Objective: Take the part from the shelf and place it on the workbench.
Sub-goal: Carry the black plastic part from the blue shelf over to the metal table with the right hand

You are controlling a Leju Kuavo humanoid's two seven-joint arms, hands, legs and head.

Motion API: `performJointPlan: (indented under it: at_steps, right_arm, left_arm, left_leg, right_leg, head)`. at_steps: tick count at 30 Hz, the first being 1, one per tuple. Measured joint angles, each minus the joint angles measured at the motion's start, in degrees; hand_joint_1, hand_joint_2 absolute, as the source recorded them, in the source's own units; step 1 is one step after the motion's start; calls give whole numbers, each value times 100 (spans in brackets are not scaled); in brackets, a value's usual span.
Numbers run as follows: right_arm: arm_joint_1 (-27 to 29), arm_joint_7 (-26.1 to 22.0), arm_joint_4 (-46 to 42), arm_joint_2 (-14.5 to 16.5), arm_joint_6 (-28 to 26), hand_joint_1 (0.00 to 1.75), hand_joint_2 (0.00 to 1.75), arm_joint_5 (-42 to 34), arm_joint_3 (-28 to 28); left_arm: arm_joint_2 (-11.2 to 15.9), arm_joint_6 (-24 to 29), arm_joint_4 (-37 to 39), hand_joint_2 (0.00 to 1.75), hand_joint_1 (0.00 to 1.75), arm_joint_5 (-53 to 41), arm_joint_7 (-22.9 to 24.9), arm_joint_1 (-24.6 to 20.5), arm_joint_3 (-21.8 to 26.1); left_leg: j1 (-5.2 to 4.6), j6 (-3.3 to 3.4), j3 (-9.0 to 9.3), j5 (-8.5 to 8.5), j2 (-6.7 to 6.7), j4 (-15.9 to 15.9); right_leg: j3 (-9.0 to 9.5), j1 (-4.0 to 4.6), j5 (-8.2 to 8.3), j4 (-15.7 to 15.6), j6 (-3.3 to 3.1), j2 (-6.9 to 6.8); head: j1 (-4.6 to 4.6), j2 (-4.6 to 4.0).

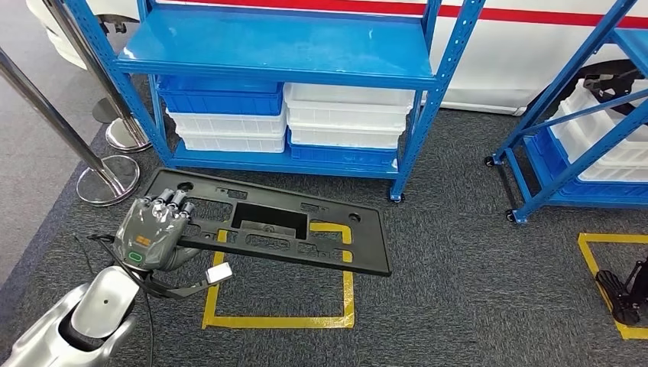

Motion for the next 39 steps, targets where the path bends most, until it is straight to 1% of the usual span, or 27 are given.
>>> performJointPlan:
  at_steps: [1, 2, 3, 5, 7, 9, 10, 12, 14, 15, 16, 17, 19, 21, 23, 24, 26, 28, 29, 30, 31, 32, 34, 36, 37, 38, 39]
  right_arm:
    - [-3, -28, 43, -20, -32, 0, 0, 42, 1]
    - [-10, -46, 109, -52, -85, 0, 0, 82, 1]
    - [-21, -49, 192, -99, -147, 0, 0, 107, 1]
    - [-53, -55, 368, -219, -286, 0, 0, 131, 2]
    - [-82, -87, 590, -349, -484, 0, 0, 156, 4]
    - [-99, -162, 926, -492, -726, 0, 0, 222, 5]
    - [-104, -210, 1103, -563, -822, 0, 0, 265, 6]
    - [-104, -302, 1392, -676, -929, 0, 0, 348, 7]
    - [-92, -350, 1588, -757, -965, 0, 0, 397, 7]
    - [-88, -365, 1666, -782, -969, 0, 0, 419, 7]
    - [-85, -378, 1731, -800, -971, 0, 0, 441, 7]
    - [-85, -390, 1791, -810, -972, 0, 0, 462, 7]
    - [-85, -406, 1874, -836, -975, 0, 0, 496, 8]
    - [-84, -413, 1938, -862, -981, 0, 0, 527, 9]
    - [-92, -416, 1985, -875, -986, 0, 0, 546, 10]
    - [-98, -416, 1998, -885, -988, 0, 0, 551, 12]
    - [-100, -416, 2024, -899, -988, 0, 0, 556, 19]
    - [-79, -416, 2046, -906, -988, 0, 0, 560, 24]
    - [-69, -416, 2053, -907, -988, 0, 0, 562, 25]
    - [-62, -416, 2057, -908, -989, 0, 0, 565, 26]
    - [-58, -416, 2061, -908, -989, 0, 0, 567, 27]
    - [-56, -416, 2065, -909, -988, 0, 0, 568, 29]
    - [-54, -416, 2073, -922, -989, 0, 0, 568, 32]
    - [-50, -416, 2085, -945, -989, 0, 0, 568, 33]
    - [-51, -416, 2090, -956, -990, 0, 0, 570, 33]
    - [-53, -416, 2094, -958, -989, 0, 0, 573, 33]
    - [-60, -416, 2096, -960, -988, 0, 0, 577, 33]
  left_arm:
    - [1, 12, -9, 0, 175, 30, -36, 15, 1]
    - [-2, 15, -21, 0, 175, 44, -54, 31, 2]
    - [-8, 11, -38, 0, 175, 35, -59, 43, 2]
    - [-29, -12, -75, 0, 175, 10, -55, 48, 4]
    - [-42, -72, -97, 0, 175, -29, -28, 38, 5]
    - [-31, -127, -110, 0, 175, -67, 26, 35, 5]
    - [-12, -133, -117, 0, 175, -80, 55, 34, 5]
    - [42, -116, -127, 0, 175, -94, 106, 36, 4]
    - [95, -97, -131, 0, 175, -97, 137, 57, -1]
    - [124, -90, -131, 0, 175, -97, 153, 72, -9]
    - [156, -82, -131, 0, 175, -97, 169, 82, -19]
    - [188, -70, -133, 0, 175, -97, 186, 87, -28]
    - [254, -40, -147, 0, 175, -97, 221, 84, -40]
    - [316, -15, -175, 0, 175, -97, 250, 83, -46]
    - [366, -7, -197, 0, 175, -97, 262, 90, -50]
    - [383, -5, -207, 0, 175, -97, 263, 92, -50]
    - [408, -2, -228, 0, 175, -97, 264, 82, -51]
    - [413, 3, -240, 0, 175, -97, 259, 76, -51]
    - [412, 5, -240, 0, 175, -97, 254, 82, -53]
    - [412, 6, -240, 0, 175, -97, 247, 94, -55]
    - [412, 7, -240, 0, 175, -97, 241, 104, -56]
    - [413, 8, -240, 0, 175, -97, 237, 110, -58]
    - [413, 10, -243, 0, 175, -97, 234, 112, -58]
    - [413, 15, -247, 0, 175, -97, 230, 101, -60]
    - [413, 17, -249, 0, 175, -97, 228, 102, -62]
    - [415, 19, -251, 0, 175, -97, 221, 104, -64]
    - [421, 19, -253, 0, 175, -97, 214, 110, -66]
  left_leg:
    - [-12, -4, -66, 49, -1, 1]
    - [-26, -8, -123, 98, -3, 1]
    - [-38, -12, -169, 144, -5, 1]
    - [-57, -47, -226, 226, -14, -4]
    - [-42, -116, -246, 315, -23, -41]
    - [-34, -184, -269, 371, -34, -80]
    - [-34, -208, -305, 299, -39, -23]
    - [-19, -259, -467, -76, -42, 410]
    - [10, -324, -670, -453, -41, 1092]
    - [31, -359, -703, -503, -38, 1301]
    - [54, -394, -646, -449, -28, 1314]
    - [78, -426, -489, -319, 2, 1117]
    - [80, -471, -57, -112, 187, 427]
    - [35, -390, 149, -82, 330, 63]
    - [13, -254, 123, -82, 252, 54]
    - [22, -206, 113, -73, 190, 32]
    - [36, -116, 82, -22, 73, -2]
    - [34, -55, 34, 21, -48, -14]
    - [25, -40, 9, 38, -119, -14]
    - [15, -32, -9, 54, -198, -13]
    - [5, -31, -19, 68, -278, -12]
    - [-5, -36, -21, 81, -359, -12]
    - [-23, -58, -25, 109, -511, -12]
    - [-10, -111, -58, 150, -654, -13]
    - [10, -152, -86, 178, -725, -21]
    - [26, -200, -113, 213, -802, -41]
    - [34, -235, -138, 232, -800, -48]
  right_leg:
    - [83, 4, 143, 15, -16, 2]
    - [260, 14, 336, -165, -53, 5]
    - [525, 37, 494, -513, -117, 11]
    - [1083, 88, 521, -1354, -258, 21]
    - [1321, 132, 424, -1802, -331, 22]
    - [1320, 119, 513, -1942, -339, -23]
    - [1313, 98, 578, -2000, -349, -58]
    - [1283, 61, 676, -2071, -355, -143]
    - [1228, 55, 709, -2054, -362, -224]
    - [1197, 49, 715, -2029, -355, -272]
    - [1167, 38, 714, -1995, -343, -323]
    - [1137, 22, 702, -1951, -321, -374]
    - [1082, 6, 649, -1836, -245, -468]
    - [1055, 32, 600, -1744, -170, -555]
    - [1064, 51, 591, -1719, -125, -656]
    - [1065, 38, 563, -1698, -97, -633]
    - [967, 0, 351, -1470, -49, -375]
    - [665, -17, -37, -821, -31, -70]
    - [495, -15, -185, -462, -33, -19]
    - [379, -9, -238, -220, -43, 2]
    - [356, -4, -174, -175, -64, 15]
    - [443, 5, -4, -359, -98, 45]
    - [787, 20, 406, -1087, -213, 283]
    - [1010, 33, 590, -1604, -298, 524]
    - [1031, 41, 586, -1676, -313, 555]
    - [1034, 50, 607, -1717, -312, 496]
    - [1042, 39, 640, -1765, -307, 416]
  head:
    - [0, 1]
    - [0, 1]
    - [0, 1]
    - [-1, 0]
    - [-1, 0]
    - [-1, 0]
    - [-1, 0]
    - [-2, 1]
    - [-1, 1]
    - [-1, 0]
    - [-2, 0]
    - [-2, 0]
    - [-3, 0]
    - [-1, 0]
    - [2, 0]
    - [2, -1]
    - [2, -1]
    - [2, 1]
    - [2, 1]
    - [2, 1]
    - [2, 0]
    - [2, 0]
    - [1, 0]
    - [-1, 0]
    - [-1, 0]
    - [0, 0]
    - [-1, 0]
